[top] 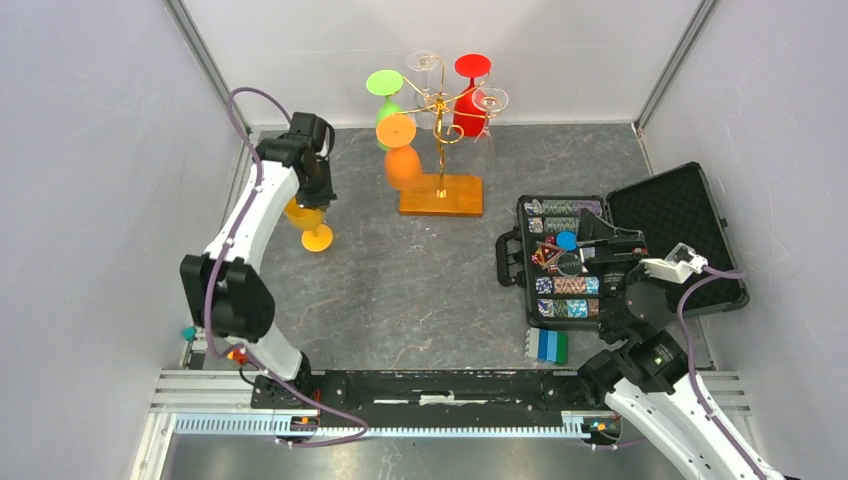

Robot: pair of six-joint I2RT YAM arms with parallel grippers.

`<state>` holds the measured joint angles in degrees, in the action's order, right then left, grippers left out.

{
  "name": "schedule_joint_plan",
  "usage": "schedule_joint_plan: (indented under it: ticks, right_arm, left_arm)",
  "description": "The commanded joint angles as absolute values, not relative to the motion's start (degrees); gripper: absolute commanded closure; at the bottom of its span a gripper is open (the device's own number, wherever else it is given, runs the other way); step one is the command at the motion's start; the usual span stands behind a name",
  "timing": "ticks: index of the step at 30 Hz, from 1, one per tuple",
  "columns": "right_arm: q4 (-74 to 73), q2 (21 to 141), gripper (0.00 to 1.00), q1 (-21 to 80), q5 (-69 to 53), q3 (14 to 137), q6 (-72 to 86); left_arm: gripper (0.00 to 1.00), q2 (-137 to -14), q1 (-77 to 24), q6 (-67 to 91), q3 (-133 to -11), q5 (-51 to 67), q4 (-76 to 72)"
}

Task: Take the wine glass off the wine glass rack

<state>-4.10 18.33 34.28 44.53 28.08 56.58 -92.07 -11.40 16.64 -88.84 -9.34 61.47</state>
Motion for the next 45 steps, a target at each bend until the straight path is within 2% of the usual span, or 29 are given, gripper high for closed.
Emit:
schedule_joint_plan:
  ticks: [1,12,19,24,28,30,32,37,42,43,44,45]
  right_arm:
    - [-5.92,16.56,0.11,34.45,48.71,29.97,54.68]
    - [-6.69,16.09,0.11,34.45,50.61,29.97,52.92]
    - [-6.75,16.44,0.11,34.45,50.97,29.88,52.48]
    - [-6.69,16.48,0.11,34.45,50.8,29.99,52.38]
    - [-6.68,16.6,0.11,34.45,50.21,30.2,52.39]
    - [-6.72,16.59,0.11,34.44,49.45,30.38,52.32]
    - [-6.68,16.54,0.11,34.45,49.14,30.5,52.32]
    - [-7.03,16.41,0.1,34.45,48.44,30.5,52.71]
    - [-7.25,17.02,0.1,34.45,47.19,30.65,53.5]
    - [-7.28,17.36,0.11,34.41,46.66,30.79,53.61]
    - [-7.28,17.69,0.1,34.45,46.28,30.89,53.69]
    - [-7.24,18.12,0.11,34.45,45.72,31.13,53.72]
  left_arm:
    - [0.98,-97.71,-7.64,13.53,-95.12,-10.46,60.08]
    - [0.98,-108.52,-0.6,14.5,-106.15,-9.43,58.73]
    - [0.97,-112.1,2.36,14.58,-107.72,-7.36,57.42]
    - [0.9,-112.65,2.46,14.33,-108.26,-8.28,57.39]
    - [0.77,-112.5,2.48,14.16,-109.97,-8.63,58.15]
    - [0.66,-112.5,2.51,13.5,-113.54,-8.89,60.52]
    - [0.61,-111.87,2.54,13.19,-116.07,-9.03,62.37]
    - [0.42,-105.81,2.55,13.13,-116.62,-5.7,63.02]
    - [0.22,-96.56,2.46,15.74,-114.06,9.18,58.85]
    - [0.08,-94.21,2.46,17.33,-112.05,13.68,56.18]
    - [0.0,-92.12,2.46,18.98,-109.35,18.11,53.36]
    - [0.0,-89.41,2.36,20.74,-106.54,23.79,49.15]
